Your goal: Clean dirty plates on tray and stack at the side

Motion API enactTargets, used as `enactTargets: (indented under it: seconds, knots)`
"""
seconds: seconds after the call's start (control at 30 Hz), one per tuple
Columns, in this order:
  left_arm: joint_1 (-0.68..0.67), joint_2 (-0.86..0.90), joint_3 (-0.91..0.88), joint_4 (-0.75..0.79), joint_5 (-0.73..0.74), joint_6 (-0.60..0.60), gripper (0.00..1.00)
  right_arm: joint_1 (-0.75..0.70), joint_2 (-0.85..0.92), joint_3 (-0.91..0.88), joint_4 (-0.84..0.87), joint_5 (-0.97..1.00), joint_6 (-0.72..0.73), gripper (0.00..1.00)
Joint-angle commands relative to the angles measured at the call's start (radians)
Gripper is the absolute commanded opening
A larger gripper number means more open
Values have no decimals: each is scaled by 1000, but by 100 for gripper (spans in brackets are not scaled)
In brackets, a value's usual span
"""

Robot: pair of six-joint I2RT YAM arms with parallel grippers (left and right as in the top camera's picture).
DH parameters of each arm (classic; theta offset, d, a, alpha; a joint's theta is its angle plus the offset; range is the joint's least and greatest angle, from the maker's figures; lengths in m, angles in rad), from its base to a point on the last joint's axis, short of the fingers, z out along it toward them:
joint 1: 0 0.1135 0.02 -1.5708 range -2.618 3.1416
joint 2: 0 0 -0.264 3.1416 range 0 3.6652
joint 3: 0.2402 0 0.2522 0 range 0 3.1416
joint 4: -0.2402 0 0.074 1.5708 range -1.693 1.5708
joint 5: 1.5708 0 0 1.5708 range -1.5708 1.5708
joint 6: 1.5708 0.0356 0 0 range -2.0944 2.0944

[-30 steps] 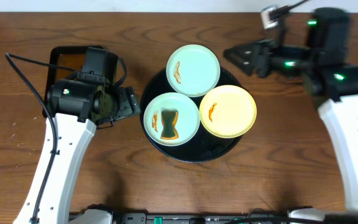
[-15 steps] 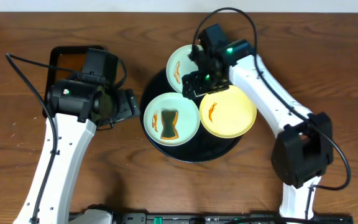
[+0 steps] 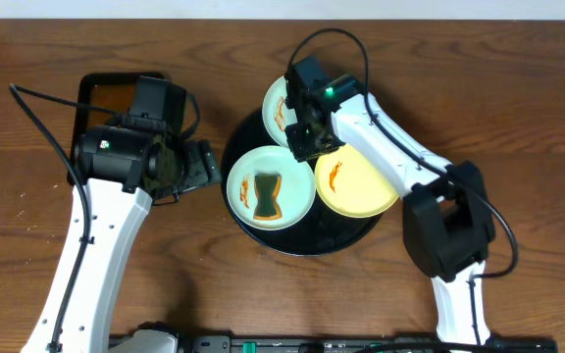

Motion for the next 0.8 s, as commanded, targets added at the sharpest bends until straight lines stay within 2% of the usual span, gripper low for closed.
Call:
enactTargets:
  seconds: [0.0,0.23,0.4,0.53,0.77]
  knots:
    - [3,2,1,-3,-11,5,89,7,32,13,6,25,29,40]
    - [3,2,1,-2,-11,5,89,9,91,13,13,26,3,36]
    - [3,2,1,-2,-11,5,89,11,97,13,21,25,3,25]
    - [3,2,1,-2,-11,5,89,11,97,13,22,25,3,12]
    - [3,2,1,8,3,-6,89,12,97,13,21,28,3,8]
